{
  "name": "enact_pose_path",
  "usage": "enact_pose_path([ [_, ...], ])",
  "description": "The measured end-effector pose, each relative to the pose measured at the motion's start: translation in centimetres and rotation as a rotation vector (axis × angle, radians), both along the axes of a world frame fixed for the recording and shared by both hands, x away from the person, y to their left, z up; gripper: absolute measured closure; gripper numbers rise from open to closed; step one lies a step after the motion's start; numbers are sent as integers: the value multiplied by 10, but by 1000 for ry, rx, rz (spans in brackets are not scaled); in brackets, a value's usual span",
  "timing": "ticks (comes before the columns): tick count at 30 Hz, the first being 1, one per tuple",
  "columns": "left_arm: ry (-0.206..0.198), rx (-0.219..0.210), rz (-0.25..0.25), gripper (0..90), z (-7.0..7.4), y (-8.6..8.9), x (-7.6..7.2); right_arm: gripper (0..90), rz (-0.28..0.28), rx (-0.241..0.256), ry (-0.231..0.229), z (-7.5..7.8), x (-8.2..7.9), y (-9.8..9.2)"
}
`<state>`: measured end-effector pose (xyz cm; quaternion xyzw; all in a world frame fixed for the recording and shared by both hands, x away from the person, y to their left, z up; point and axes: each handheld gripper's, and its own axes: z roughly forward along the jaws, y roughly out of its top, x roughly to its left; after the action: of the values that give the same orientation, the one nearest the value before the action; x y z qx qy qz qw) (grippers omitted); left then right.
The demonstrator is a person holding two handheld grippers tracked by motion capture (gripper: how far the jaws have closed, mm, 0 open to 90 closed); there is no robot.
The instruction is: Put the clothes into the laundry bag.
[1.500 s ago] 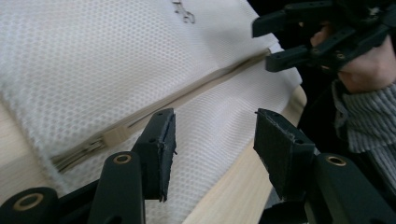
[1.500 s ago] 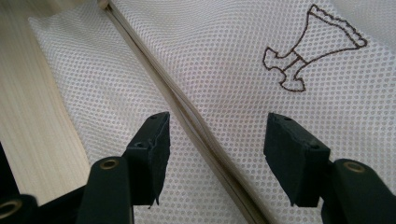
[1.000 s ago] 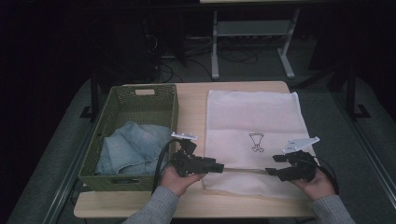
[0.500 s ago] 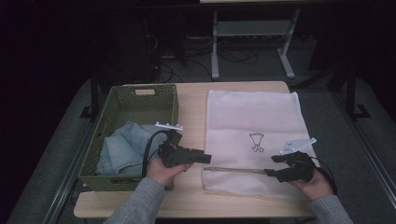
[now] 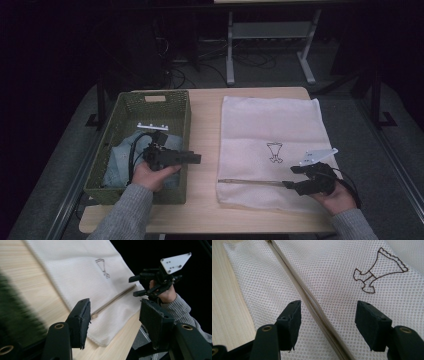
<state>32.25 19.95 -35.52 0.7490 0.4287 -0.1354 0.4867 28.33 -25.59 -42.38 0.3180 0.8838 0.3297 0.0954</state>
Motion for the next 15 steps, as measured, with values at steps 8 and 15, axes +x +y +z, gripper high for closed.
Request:
enact_pose_path([
  [8,7,7,55,422,1,26,3,368,10,-1,1,-2,1,2],
  [15,8,35,118,422,2,52,4,368,7,0,-1,-1,1,2],
])
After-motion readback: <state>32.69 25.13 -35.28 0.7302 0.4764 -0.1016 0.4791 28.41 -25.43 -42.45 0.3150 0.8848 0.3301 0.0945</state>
